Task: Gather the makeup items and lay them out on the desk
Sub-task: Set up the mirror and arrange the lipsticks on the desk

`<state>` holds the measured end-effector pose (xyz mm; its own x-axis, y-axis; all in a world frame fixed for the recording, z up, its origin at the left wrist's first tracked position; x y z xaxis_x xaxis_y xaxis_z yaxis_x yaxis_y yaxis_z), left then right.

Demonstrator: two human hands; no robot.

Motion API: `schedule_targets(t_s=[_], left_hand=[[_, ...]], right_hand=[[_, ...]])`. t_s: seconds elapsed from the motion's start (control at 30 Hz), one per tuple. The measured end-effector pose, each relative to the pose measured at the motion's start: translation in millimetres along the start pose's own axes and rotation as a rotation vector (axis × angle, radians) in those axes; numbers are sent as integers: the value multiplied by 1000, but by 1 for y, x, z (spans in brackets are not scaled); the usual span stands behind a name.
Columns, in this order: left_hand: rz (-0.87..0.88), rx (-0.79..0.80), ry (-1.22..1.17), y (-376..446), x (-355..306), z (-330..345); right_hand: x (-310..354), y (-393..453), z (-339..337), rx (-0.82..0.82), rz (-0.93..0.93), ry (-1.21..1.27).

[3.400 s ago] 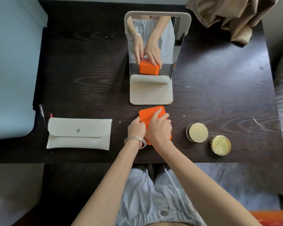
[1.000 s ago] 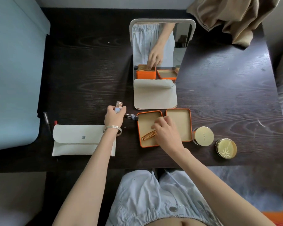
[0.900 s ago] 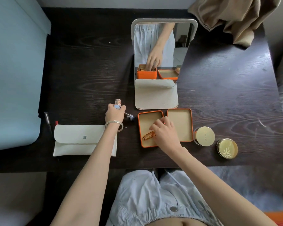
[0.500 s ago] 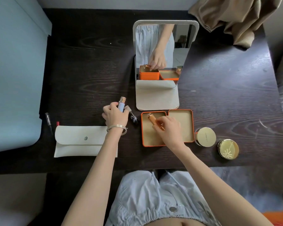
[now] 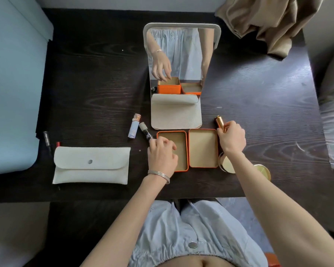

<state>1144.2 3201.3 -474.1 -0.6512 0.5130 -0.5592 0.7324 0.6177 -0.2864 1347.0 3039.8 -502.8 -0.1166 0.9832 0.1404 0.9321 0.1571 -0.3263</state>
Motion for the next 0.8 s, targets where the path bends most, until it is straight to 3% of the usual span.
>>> schedule_targets(t_s=[0.17,0.33,0.43,0.53,0.7,0.8], left_hand=[[-7,45,16,2,-17,14],[-2,52,0,3,-27,21],[-9,39,-2,2,-29,22],[21,63,25,-4,-34,25],[47,199,53,-18,-35,39],[66,201,69,-23,-33,36]], right_hand=[[-4,-4,-2,-25,-28,-86],[26,-45,-4,-118,-381,-214],[31,-81,27,100,-613,-215],[29,-108,60,274,-813,-449],[44,-110,47,152,-839,-474],[54,-114,19,114,-893,-389]])
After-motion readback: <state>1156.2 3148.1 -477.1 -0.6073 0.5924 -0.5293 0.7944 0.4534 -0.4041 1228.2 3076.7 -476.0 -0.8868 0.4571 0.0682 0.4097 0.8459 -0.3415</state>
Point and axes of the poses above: each hand's wrist, its own y-axis towards the middle knuckle, its own z-axis out of the palm, x = y × z, the point moved 10 cm from there along y, towards the middle knuckle, and after that the axes turned 11 degrees about -y, right-handed, at the moved point
